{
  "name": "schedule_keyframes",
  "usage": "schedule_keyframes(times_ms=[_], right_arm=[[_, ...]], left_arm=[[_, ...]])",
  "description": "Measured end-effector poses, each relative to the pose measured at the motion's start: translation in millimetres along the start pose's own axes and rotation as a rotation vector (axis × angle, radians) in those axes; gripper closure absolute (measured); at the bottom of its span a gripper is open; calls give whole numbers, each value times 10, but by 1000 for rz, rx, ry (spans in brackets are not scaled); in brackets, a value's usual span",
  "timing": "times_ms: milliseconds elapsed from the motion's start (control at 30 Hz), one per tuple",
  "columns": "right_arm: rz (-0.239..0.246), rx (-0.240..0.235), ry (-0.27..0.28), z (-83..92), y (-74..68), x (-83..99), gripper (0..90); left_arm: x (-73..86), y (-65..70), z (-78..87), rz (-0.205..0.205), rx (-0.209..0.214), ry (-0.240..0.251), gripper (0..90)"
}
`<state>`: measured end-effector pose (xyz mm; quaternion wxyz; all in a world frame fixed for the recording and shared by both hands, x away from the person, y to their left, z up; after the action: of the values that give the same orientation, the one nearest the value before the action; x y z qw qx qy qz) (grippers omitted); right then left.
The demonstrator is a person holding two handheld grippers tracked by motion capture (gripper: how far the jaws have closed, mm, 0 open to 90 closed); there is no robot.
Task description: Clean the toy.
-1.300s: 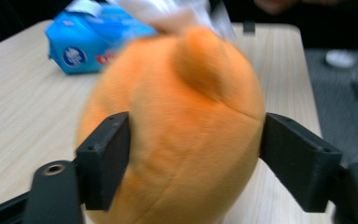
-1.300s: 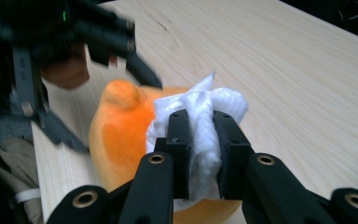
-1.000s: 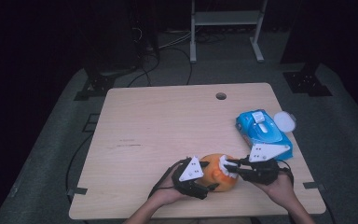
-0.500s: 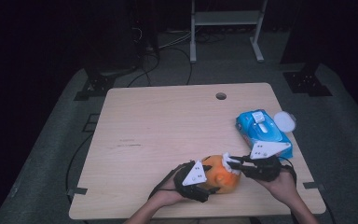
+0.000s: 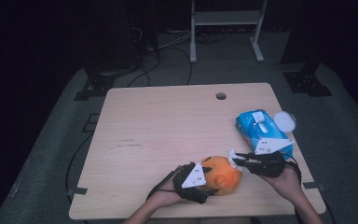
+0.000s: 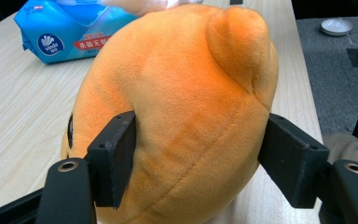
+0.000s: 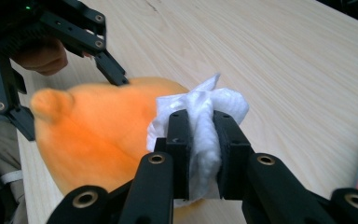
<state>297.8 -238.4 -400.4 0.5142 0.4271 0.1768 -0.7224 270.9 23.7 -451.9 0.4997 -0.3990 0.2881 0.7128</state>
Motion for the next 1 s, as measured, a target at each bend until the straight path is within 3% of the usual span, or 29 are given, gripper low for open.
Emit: schedule_keyframes(times_ms=[67,167,200,267,300,433,533,733,833,900,1000], right_arm=[[-5,-4,10,-2,-25,-8,770],[17,-13,19,-68,-89,-101,770],[19,-23,25,-83,-97,-119,769],[16,-31,24,-90,-91,-117,769],[7,-34,28,-82,-73,-98,770],[-40,-22,34,-21,43,27,770],[-82,-22,38,19,102,123,770],[-66,-28,91,100,56,16,771],[-33,-36,75,31,1,-9,770],[-54,-42,72,27,53,50,770],[-94,-7,48,60,145,172,770]], left_arm=[[-50,29,-18,-16,-11,-3,278],[-119,88,-57,-13,-45,6,143],[-104,93,-63,-31,-51,1,148],[-84,85,-60,-29,-51,3,210],[-63,42,-36,3,-38,8,237],[-48,-49,5,65,-22,16,275],[-30,-86,21,83,-13,21,275],[-19,-124,30,114,-7,28,278],[8,-216,67,165,10,42,283],[20,-243,74,186,17,55,283],[40,-282,95,213,23,64,281]])
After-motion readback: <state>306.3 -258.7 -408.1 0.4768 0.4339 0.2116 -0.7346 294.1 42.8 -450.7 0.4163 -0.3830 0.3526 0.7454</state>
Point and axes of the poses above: each handheld gripper's, and its own axes: z roughly backward along the jaws, x roughly out of its underside, y roughly to its right, the point moved 1 cm from there along -z, roughly forward along the jaws, and after that the axes turned 12 degrees about z, right-handed, at the moved point
